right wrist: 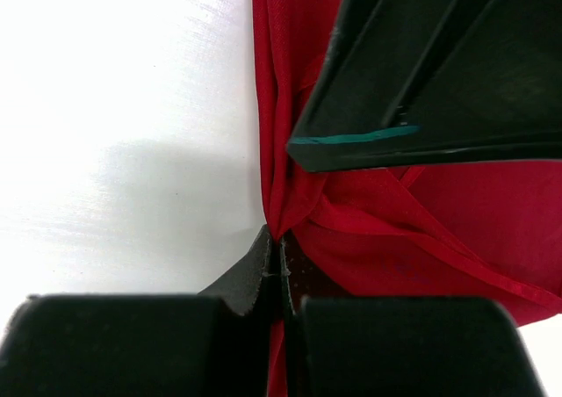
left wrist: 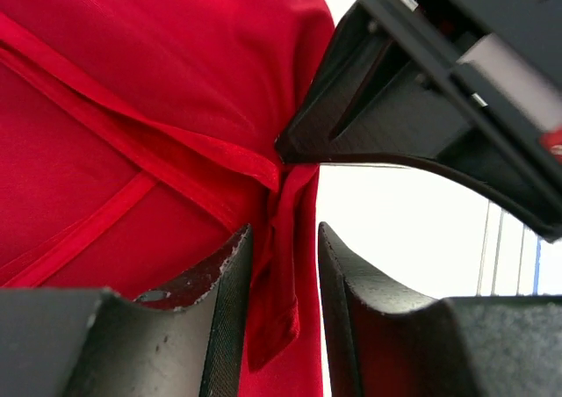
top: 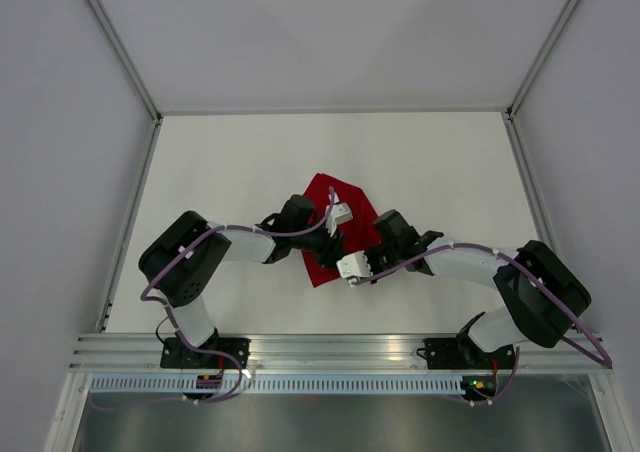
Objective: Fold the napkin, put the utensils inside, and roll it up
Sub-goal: Roll the napkin at the center of the board.
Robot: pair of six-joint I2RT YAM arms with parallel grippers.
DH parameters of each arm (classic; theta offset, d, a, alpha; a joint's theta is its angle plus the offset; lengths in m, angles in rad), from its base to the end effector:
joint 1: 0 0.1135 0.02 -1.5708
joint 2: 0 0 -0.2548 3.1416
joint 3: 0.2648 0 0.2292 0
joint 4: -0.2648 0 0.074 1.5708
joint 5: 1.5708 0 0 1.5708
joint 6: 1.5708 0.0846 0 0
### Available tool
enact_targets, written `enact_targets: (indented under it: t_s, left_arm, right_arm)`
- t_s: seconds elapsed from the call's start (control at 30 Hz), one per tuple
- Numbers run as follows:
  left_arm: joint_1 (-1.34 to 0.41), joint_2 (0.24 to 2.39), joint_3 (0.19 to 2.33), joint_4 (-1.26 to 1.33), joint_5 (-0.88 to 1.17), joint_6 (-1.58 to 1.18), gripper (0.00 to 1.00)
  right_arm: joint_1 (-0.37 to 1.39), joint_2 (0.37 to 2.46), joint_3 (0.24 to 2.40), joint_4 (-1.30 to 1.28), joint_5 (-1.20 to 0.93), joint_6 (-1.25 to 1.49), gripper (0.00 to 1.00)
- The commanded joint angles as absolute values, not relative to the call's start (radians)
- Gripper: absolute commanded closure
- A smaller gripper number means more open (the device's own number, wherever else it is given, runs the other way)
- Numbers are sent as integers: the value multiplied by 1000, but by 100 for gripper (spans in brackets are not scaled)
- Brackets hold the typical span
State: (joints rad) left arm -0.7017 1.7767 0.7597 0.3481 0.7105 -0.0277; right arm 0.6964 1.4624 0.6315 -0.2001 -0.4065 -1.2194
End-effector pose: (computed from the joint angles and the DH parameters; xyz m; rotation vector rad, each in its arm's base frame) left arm 0.2300 -0.2667 0.1207 1.1374 2.0110 -1.1809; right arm 0.1810 0.1949 0.1137 -2.1291 1.3228 0.3192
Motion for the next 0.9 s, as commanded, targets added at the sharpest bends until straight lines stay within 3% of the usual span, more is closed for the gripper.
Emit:
enact_targets:
  t_s: [0.0, 0.5, 0.87]
  left_arm:
    - [-696, 1688, 732, 459, 664, -75, 59]
    - [-730, 1398, 370, 911, 158, -115, 57]
    - [-954, 1353, 379, 847, -77, 144, 52]
  right_arm:
    - [698, 1471, 624, -330, -449, -1164, 98]
    - [595, 1575, 787, -540, -606, -1126, 99]
    - [519, 1729, 962, -735, -689, -1164, 99]
